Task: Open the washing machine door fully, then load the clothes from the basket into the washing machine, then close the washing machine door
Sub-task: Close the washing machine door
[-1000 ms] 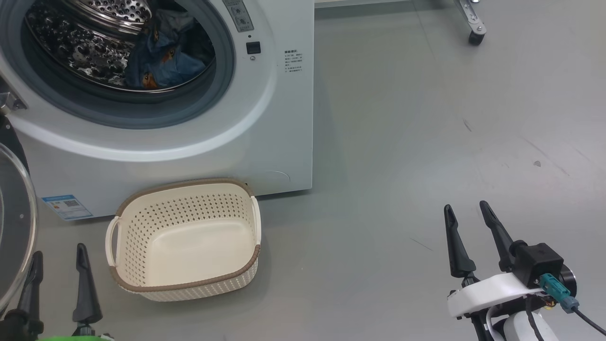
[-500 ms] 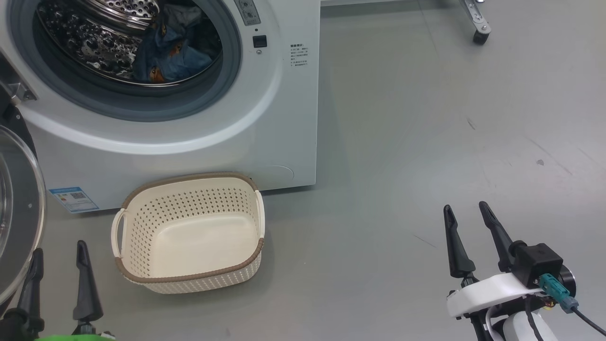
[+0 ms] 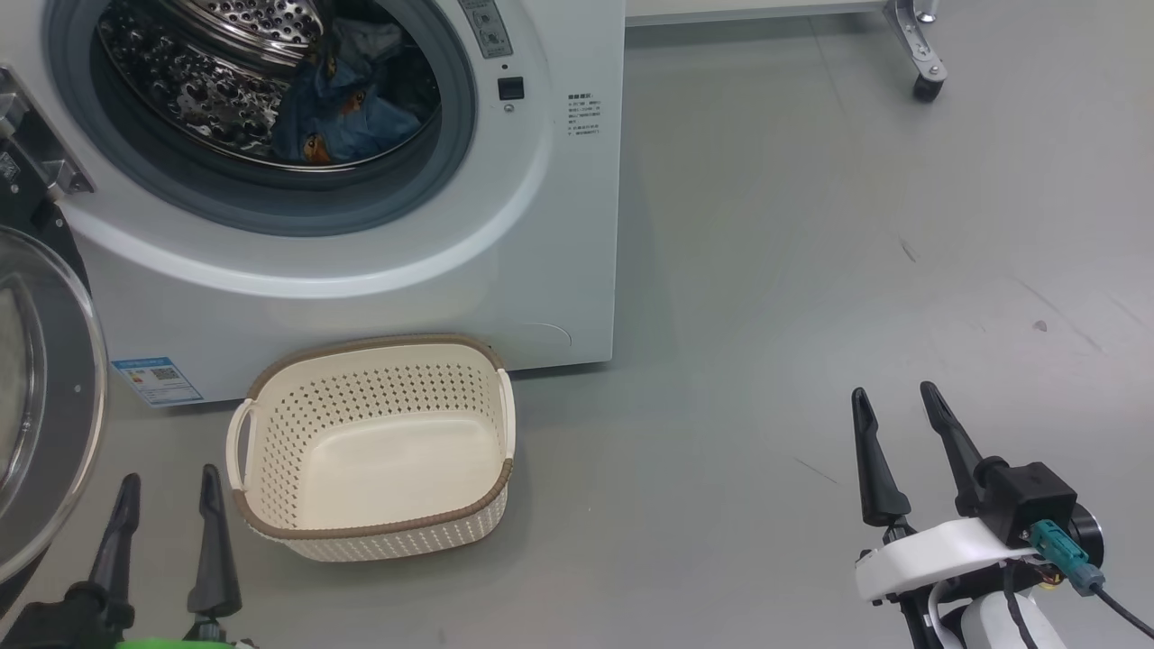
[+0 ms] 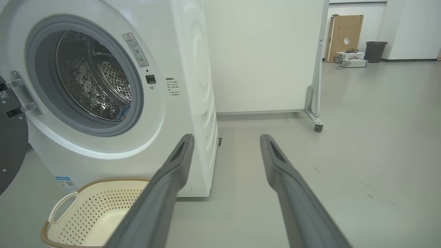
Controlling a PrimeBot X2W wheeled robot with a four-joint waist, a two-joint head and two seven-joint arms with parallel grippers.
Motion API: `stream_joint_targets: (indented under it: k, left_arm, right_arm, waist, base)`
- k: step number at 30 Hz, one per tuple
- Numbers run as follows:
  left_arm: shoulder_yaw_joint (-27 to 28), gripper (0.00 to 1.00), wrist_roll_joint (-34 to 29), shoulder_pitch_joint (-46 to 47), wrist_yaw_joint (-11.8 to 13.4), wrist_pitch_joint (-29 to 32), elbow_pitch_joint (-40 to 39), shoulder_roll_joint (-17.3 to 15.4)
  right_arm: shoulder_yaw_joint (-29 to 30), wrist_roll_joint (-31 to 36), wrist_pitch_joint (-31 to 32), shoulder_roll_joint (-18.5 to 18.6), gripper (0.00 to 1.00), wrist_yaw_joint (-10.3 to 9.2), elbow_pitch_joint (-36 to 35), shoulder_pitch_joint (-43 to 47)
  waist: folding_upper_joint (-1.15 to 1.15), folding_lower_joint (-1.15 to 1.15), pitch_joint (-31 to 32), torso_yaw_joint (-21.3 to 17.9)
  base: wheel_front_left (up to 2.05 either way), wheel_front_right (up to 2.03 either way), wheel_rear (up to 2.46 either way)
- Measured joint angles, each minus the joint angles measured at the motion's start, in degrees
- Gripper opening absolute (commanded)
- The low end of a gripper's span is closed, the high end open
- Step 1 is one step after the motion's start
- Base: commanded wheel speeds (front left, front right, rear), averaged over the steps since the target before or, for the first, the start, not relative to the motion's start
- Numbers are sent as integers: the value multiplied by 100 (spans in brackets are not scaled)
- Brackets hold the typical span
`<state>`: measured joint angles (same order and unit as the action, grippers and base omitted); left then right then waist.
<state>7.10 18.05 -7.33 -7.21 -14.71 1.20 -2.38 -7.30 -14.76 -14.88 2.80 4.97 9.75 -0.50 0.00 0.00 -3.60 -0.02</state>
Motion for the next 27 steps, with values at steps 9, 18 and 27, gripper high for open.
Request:
stream_joint_targets:
  k: [9, 18, 27]
  left_arm:
    - [-241, 100, 1, -5, -1, 0, 153, 0]
    - [-285, 100, 66, -148, -11, 0, 326, 0]
    - [-160, 100, 181, -217, 54, 0, 545, -1]
  right_arm:
    - [20, 78, 0, -1, 100, 1, -9, 16]
    - [12, 80, 0, -2, 100, 26, -21, 198]
    - [-23, 86, 1, -9, 100, 49, -49, 236]
  waist:
    - [0, 0, 125, 253]
    - [0, 0, 270, 641]
    - [0, 0, 312, 1104]
  base:
    - [0, 0, 0]
    - [0, 0, 0]
    - [0, 0, 0]
